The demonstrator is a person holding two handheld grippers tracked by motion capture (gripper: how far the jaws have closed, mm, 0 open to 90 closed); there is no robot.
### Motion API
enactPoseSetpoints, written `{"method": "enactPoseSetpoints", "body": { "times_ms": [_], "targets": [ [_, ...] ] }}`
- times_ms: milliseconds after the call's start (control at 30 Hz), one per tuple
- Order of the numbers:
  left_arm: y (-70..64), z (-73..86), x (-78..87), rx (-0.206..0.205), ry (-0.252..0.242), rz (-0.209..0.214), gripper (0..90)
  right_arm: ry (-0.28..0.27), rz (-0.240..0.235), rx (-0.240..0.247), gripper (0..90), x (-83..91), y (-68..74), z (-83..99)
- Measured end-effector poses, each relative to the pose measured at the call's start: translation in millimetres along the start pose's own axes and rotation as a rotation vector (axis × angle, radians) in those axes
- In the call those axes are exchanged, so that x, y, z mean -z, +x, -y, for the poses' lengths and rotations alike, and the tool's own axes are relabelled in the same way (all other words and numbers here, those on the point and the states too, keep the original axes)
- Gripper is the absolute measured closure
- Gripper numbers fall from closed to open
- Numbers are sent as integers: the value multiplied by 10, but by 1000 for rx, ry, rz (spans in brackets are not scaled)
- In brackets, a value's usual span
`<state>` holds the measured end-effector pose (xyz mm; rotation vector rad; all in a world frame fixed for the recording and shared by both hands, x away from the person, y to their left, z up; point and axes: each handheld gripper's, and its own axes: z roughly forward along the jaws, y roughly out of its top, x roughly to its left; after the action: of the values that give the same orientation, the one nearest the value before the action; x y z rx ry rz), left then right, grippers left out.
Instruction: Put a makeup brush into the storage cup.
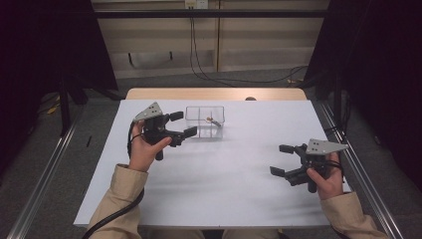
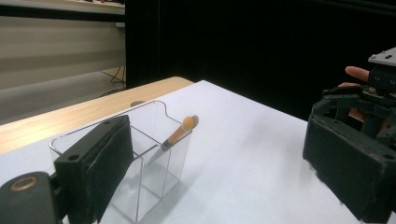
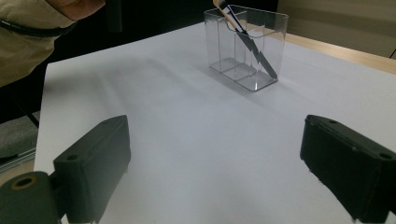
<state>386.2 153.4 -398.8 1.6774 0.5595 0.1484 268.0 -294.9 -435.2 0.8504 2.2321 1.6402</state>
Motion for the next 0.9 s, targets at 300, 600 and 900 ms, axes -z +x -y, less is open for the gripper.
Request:
{"method": "enactPoseSetpoints", "body": {
  "times_ms": [300, 600, 900],
  "targets": [
    [-13, 69, 81, 8, 9, 6, 86, 2, 0, 2, 82, 3, -1, 4],
    [-18, 129, 189, 6, 14, -2, 86, 3, 1, 4, 82, 6, 5, 4],
    [-38, 165, 296, -7, 22, -7, 86, 6, 3, 6, 82, 4, 7, 4]
  ]
}}
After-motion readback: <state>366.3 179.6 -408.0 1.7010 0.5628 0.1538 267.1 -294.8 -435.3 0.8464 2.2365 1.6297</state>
